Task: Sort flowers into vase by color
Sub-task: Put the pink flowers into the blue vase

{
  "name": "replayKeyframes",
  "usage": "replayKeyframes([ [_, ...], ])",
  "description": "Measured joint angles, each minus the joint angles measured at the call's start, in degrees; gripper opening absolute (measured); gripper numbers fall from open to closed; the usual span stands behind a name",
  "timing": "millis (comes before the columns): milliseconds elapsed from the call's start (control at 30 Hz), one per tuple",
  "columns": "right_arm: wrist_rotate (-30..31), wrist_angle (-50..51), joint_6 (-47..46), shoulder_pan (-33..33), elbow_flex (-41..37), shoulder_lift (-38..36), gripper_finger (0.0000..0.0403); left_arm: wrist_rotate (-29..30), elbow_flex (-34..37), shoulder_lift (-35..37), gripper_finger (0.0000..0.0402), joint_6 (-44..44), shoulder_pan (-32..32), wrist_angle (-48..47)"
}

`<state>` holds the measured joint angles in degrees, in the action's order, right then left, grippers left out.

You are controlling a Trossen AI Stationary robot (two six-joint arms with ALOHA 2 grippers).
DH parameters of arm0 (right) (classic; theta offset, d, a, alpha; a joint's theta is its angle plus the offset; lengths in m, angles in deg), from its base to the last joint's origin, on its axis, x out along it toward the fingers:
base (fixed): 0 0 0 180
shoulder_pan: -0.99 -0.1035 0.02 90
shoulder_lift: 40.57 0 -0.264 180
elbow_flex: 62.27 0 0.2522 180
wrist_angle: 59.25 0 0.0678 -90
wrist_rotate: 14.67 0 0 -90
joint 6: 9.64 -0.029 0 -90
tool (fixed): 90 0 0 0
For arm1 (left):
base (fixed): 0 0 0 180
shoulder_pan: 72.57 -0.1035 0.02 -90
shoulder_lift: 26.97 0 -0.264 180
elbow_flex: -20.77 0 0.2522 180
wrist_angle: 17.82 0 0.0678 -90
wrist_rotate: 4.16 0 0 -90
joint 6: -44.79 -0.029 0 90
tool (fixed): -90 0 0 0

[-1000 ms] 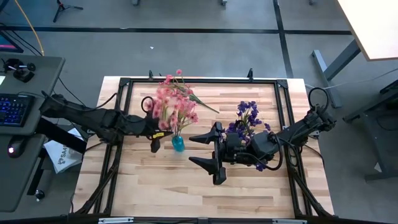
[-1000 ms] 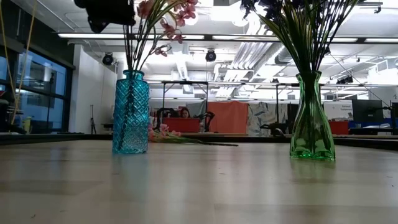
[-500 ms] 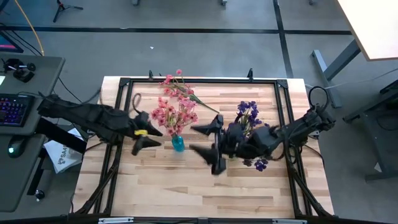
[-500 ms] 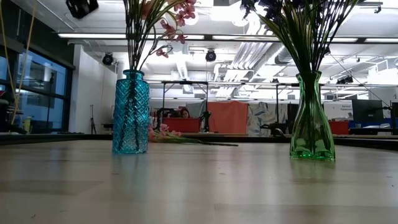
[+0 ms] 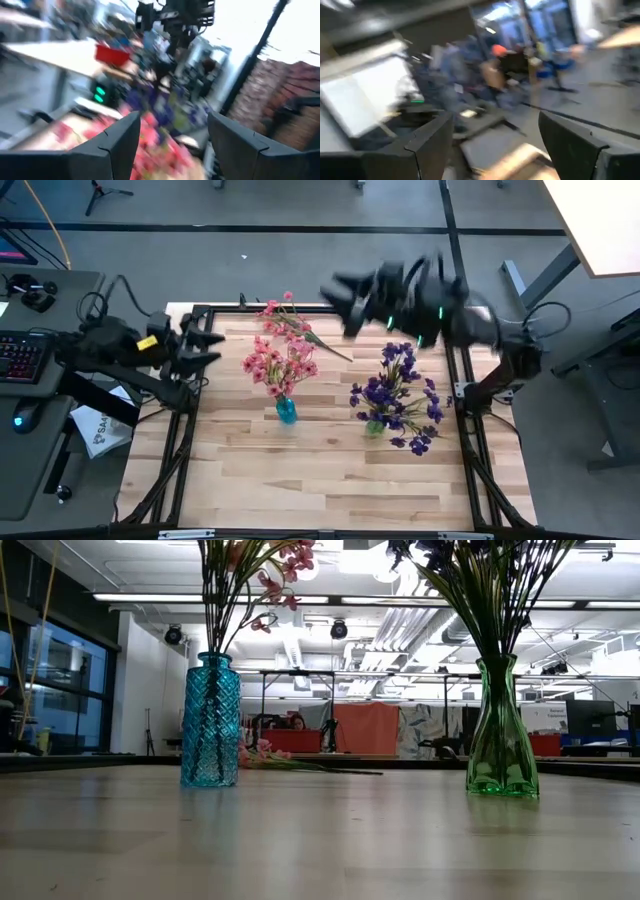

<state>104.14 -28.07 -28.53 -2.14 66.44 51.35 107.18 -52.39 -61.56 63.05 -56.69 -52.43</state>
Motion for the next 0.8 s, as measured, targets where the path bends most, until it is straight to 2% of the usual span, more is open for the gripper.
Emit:
replayKeyframes([
  [67,-3.41,8.12,-1.8,6.01,3.19,0.0,0.0287,3.29,0.0,-0.16,0.0218,-2.31,0.0,1.11],
  [167,-12.69,16.18,-2.12,16.0,4.21,0.29,0.0287,7.77,0.0,-1.62,0.0218,-3.42,0.0,1.14],
  [300,-27.17,21.9,-2.09,29.18,4.36,2.26,0.0287,13.07,0.02,-4.59,0.0218,-3.39,0.0,1.14],
  [400,-36.78,24.61,-1.92,36.23,4.35,6.72,0.0287,18.03,0.04,-7.2,0.0218,-1.08,-0.03,2.0],
  [500,-46.16,25.15,-1.75,40.1,4.23,12.46,0.0287,23.72,0.04,-10.02,0.0218,2.59,-0.11,4.15],
  [600,-52.03,25.0,-1.29,41.9,4.23,18.51,0.0287,26.97,0.09,-12.63,0.0218,3.01,-0.11,5.68],
  [800,-53.68,26.41,1.08,41.98,4.21,30.35,0.0287,29.19,0.09,-14.67,0.0218,2.59,-0.17,6.14],
])
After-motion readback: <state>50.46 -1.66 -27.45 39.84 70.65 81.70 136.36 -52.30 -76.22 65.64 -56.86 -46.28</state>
